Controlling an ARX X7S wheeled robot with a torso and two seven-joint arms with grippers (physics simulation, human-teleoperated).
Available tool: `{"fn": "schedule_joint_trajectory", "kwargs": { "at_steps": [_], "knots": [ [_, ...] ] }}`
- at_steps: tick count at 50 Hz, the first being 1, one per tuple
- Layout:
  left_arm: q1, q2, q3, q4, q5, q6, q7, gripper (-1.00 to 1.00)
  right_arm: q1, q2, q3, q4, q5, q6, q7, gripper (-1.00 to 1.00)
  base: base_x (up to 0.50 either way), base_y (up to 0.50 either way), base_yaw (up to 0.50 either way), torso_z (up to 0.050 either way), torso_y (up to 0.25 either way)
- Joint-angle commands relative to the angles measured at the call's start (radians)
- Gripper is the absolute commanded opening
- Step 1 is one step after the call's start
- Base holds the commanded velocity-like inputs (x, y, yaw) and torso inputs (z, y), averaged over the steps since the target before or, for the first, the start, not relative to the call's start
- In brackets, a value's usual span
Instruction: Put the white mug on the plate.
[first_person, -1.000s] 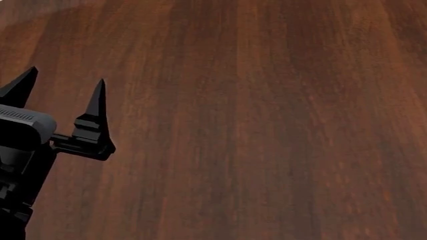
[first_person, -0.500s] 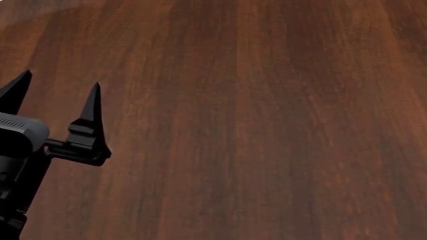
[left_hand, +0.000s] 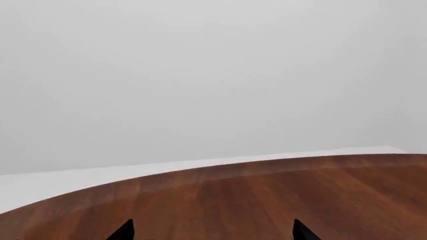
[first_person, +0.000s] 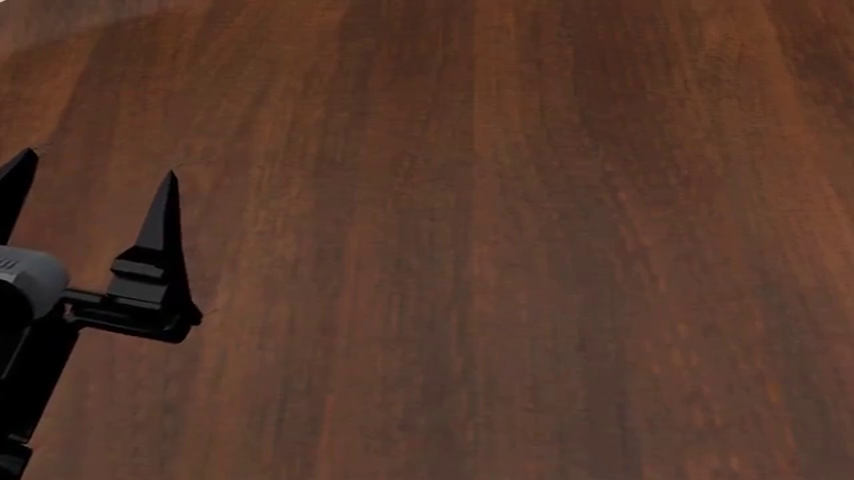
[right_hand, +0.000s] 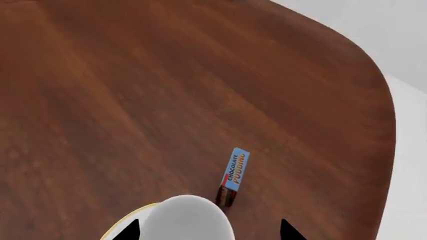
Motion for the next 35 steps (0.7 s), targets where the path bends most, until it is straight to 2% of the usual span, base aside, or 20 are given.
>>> {"fn": "schedule_joint_trajectory", "kwargs": {
  "at_steps": [1,5,7,8,9,10,11,13,28,30,33,35],
  "knots": [
    [0.007,-0.009,-0.001,0.026,-0.005,-0.012,-0.012,1.00,0.000,0.000,0.298,-0.017,0.114,0.043,-0.164,1.00,0.00,0.00,0.00,0.000,0.000],
    [0.013,-0.010,-0.001,0.027,-0.004,-0.007,-0.014,1.00,0.000,0.000,0.433,-0.017,0.187,0.084,-0.220,1.00,0.00,0.00,0.00,0.000,0.000],
    [0.017,-0.012,0.001,0.034,-0.002,-0.009,-0.017,1.00,0.000,0.000,0.586,-0.017,0.292,0.139,-0.255,1.00,0.00,0.00,0.00,0.000,0.000],
    [0.017,-0.013,0.000,0.039,-0.003,-0.013,-0.019,1.00,0.150,0.150,0.736,-0.017,0.442,0.289,-0.105,1.00,0.00,0.00,0.00,0.000,0.000],
    [0.018,-0.014,0.001,0.040,-0.002,-0.013,-0.020,1.00,0.000,0.000,0.586,-0.017,0.292,0.139,-0.086,1.00,0.00,0.00,0.00,0.000,0.000],
    [0.019,-0.014,0.002,0.041,-0.001,-0.013,-0.021,1.00,0.000,0.000,0.436,-0.017,0.142,-0.011,-0.080,1.00,0.00,0.00,0.00,0.000,0.000],
    [0.020,-0.015,0.002,0.042,0.000,-0.012,-0.022,1.00,0.000,0.000,0.286,-0.017,0.040,-0.053,-0.184,1.00,0.00,0.00,0.00,0.000,0.000],
    [0.022,-0.017,0.001,0.047,-0.002,-0.015,-0.024,1.00,0.000,0.000,0.297,-0.017,0.086,-0.034,-0.213,1.00,0.00,0.00,0.00,0.000,0.000],
    [0.029,-0.020,0.007,0.059,0.001,-0.020,-0.034,1.00,0.000,0.000,0.102,-0.017,-0.062,-0.204,-0.227,1.00,0.00,0.00,0.00,0.000,0.000],
    [0.028,-0.020,0.008,0.061,-0.001,-0.022,-0.035,1.00,0.000,0.000,0.047,-0.017,-0.105,-0.243,-0.229,1.00,0.00,0.00,0.00,0.000,0.000],
    [0.031,-0.020,0.012,0.062,0.002,-0.021,-0.036,1.00,0.000,0.000,-0.153,-0.017,-0.258,-0.345,-0.204,1.00,0.00,0.00,0.00,0.000,0.000],
    [0.034,-0.019,0.014,0.063,0.002,-0.020,-0.036,1.00,0.000,0.000,-0.228,-0.017,-0.312,-0.388,-0.199,1.00,0.00,0.00,0.00,0.000,0.000]
  ]
}}
